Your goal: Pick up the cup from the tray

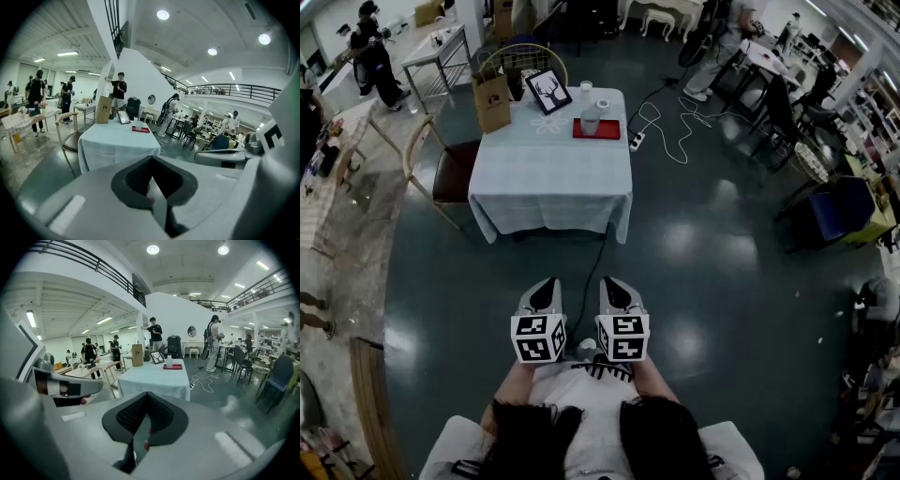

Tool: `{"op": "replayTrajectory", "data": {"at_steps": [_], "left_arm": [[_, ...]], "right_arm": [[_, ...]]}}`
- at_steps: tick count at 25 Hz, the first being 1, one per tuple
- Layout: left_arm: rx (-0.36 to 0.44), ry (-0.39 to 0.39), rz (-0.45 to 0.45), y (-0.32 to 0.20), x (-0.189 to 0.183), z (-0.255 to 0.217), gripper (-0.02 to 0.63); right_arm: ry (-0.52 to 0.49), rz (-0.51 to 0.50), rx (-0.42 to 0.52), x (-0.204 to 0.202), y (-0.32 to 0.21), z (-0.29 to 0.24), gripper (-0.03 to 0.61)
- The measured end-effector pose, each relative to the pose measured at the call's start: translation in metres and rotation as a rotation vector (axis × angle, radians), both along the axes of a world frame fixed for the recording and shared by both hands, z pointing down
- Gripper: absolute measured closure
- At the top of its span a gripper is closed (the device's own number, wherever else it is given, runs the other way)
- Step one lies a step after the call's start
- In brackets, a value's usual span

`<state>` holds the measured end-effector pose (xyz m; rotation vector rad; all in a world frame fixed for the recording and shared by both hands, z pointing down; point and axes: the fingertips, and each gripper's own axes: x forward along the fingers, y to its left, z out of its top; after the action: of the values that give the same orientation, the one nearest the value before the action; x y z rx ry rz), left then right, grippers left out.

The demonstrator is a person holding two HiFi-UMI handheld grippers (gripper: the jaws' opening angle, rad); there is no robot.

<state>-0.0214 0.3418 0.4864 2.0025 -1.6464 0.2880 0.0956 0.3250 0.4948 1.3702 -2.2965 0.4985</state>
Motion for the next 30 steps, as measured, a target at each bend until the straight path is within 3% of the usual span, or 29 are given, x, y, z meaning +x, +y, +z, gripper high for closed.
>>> {"op": "replayTrajectory", "data": {"at_steps": [11, 20, 24, 30], "left_arm": [[-0.016, 0.008, 0.014, 0.004, 0.001, 0.005, 0.614], [-0.013, 0.003, -0.001, 0.003, 0.000, 0.009, 0.613], [-0.019, 0.006, -0.001, -0.006, 0.000, 0.011, 0.614], [-0.007, 0.014, 0.012, -0.042, -0.001, 0.011, 0.612]], "right_arm": [[-0.006, 0.014, -0.014, 0.000, 0.008, 0.004, 0.554], [-0.074, 0.038, -0.029, 0.009, 0.006, 0.009, 0.548], [-0.092, 0.007, -0.050, 0.009, 0.000, 0.014, 0.433], [-0.113, 0.018, -0.031, 0.007, -0.038, 0.013, 0.423]]}}
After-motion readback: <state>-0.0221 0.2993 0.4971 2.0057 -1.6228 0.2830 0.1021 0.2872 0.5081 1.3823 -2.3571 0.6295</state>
